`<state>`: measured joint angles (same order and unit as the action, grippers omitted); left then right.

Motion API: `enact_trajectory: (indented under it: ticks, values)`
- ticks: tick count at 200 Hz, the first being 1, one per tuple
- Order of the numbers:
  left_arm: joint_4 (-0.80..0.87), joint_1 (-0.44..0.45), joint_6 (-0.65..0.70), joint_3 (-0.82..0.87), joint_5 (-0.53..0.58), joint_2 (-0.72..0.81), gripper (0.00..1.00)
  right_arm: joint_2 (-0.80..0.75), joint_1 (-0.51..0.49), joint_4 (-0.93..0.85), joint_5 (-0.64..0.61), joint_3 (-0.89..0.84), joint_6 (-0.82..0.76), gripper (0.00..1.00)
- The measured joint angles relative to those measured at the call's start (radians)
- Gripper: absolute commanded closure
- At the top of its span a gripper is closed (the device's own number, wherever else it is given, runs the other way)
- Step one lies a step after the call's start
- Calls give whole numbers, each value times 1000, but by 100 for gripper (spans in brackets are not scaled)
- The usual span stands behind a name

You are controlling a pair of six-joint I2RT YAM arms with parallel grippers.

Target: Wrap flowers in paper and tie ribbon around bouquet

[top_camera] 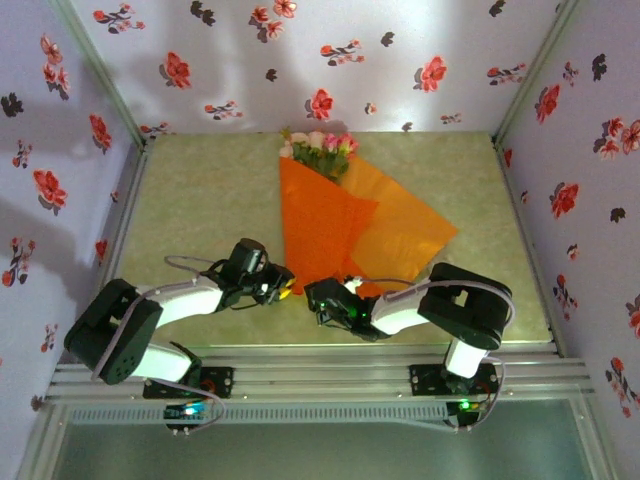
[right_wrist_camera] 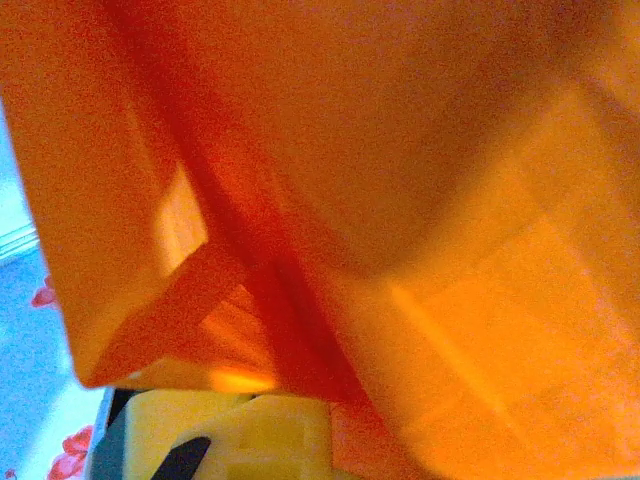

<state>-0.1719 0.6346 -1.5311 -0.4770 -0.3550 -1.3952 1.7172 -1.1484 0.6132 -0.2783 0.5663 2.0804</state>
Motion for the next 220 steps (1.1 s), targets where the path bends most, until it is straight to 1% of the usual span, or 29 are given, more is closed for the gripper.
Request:
enact_trajectory:
  ticks: [21,32,42,58,104,107,116,119,126,136,163,173,191,200,211,220]
  values:
    - [0,0,-3,1,-18,0,64,0,0,0,-5,0,0,100]
    - [0,0,-1,1,-25,0,66,0,0,0,-7,0,0,100]
    - [0,2,2,1,-33,-1,76,0,0,1,-7,0,0,100]
    - [-3,2,14,1,-41,-9,100,4,0,6,-8,0,0,100]
    - [-18,2,24,-2,-50,-42,100,11,0,4,-10,-4,0,100]
    - [-16,2,27,-4,-49,-42,94,11,0,4,-10,-4,0,100]
    - [-5,2,44,-11,-49,-42,71,11,0,4,-8,-4,0,100]
    - [0,2,46,-14,-49,-42,67,11,0,4,-6,-4,0,100]
    - [15,2,63,-25,-45,-42,61,11,0,4,-6,-4,0,100]
    - [31,-2,86,-41,-36,-43,58,11,0,3,-2,-4,0,100]
    - [17,-25,137,-81,-23,-92,59,11,0,2,9,-4,0,100]
    - [3,-34,155,-92,-19,-125,62,11,0,2,10,-4,0,100]
    - [-16,-53,184,-103,-29,-169,74,11,1,-4,13,-4,0,100]
    - [-44,-60,193,-105,-26,-188,84,10,1,-7,14,-4,0,100]
    - [-67,-72,208,-108,-30,-210,100,6,3,-13,16,-4,0,100]
    - [-82,-78,220,-108,-32,-220,100,-1,3,-16,16,-4,0,100]
